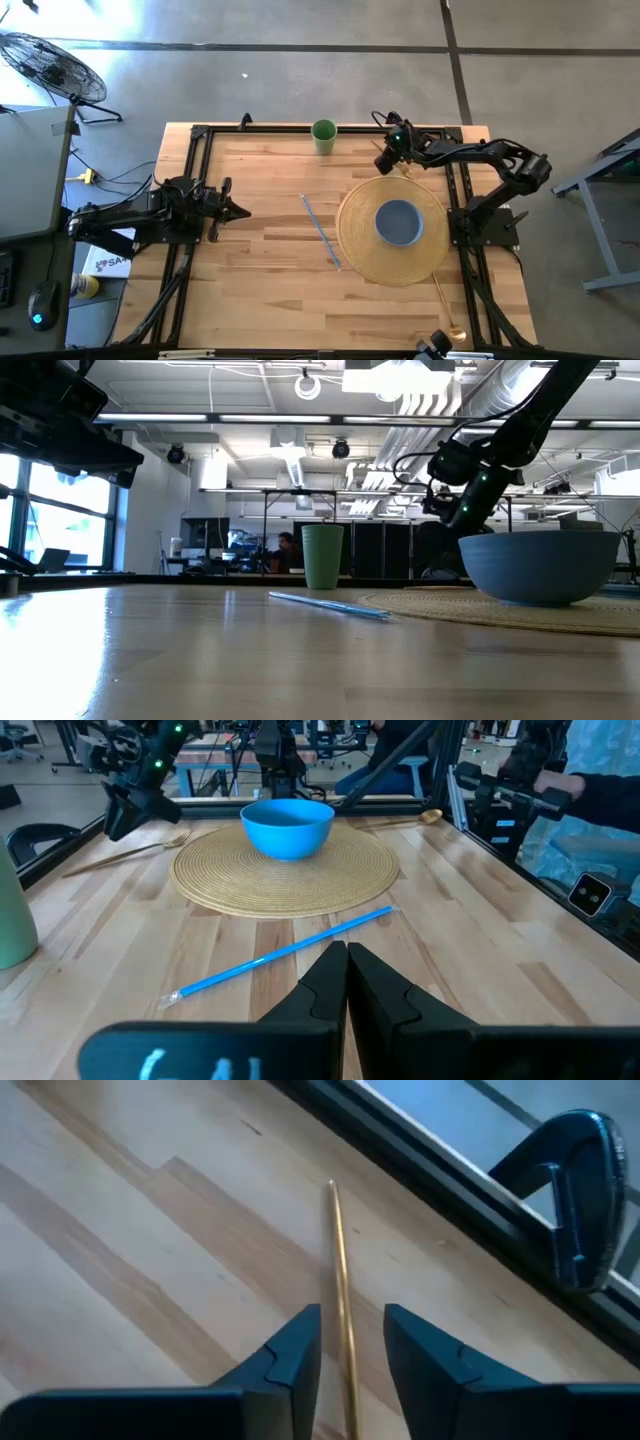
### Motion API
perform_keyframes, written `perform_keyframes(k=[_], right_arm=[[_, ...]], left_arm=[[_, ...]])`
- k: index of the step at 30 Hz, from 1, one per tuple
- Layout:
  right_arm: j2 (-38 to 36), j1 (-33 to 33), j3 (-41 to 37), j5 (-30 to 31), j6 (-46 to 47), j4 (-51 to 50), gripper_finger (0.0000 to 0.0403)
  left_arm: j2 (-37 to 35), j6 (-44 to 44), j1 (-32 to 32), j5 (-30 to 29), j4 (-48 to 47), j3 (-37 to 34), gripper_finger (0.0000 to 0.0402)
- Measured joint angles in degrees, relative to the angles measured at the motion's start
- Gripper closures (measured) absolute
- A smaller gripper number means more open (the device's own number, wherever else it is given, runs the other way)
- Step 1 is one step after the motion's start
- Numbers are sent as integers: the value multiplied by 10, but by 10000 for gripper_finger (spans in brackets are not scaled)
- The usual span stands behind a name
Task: Pick & Place Utensil
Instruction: Put the gold fork into the blue bowl on the brown mat
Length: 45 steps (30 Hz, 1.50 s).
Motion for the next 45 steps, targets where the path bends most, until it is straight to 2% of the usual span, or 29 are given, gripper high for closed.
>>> perform_keyframes(k=[2, 10, 17, 22, 26, 31, 41, 45], right_arm=[[0, 0, -7, 7, -7, 22, 290], [0, -7, -113, -16, 1, 220, 288], [4, -10, -146, -11, -11, 252, 288], [52, -10, -130, -24, -6, 288, 288], [77, -12, -78, -21, 3, 253, 288], [95, -26, -20, 0, 3, 149, 288], [101, -46, 34, -38, 24, -2, 288], [102, -48, 74, -53, 28, -101, 288]], left_arm=[[0, 0, 0, 0, 0, 0, 392], [0, 0, 0, 0, 0, 0, 392], [0, 0, 0, 0, 0, 0, 392], [0, 0, 0, 1, 0, 0, 392], [0, 0, 0, 1, 0, 0, 392], [0, 0, 0, 2, 0, 0, 392], [0, 0, 0, 2, 0, 0, 392], [0, 0, 0, 2, 0, 0, 392]])
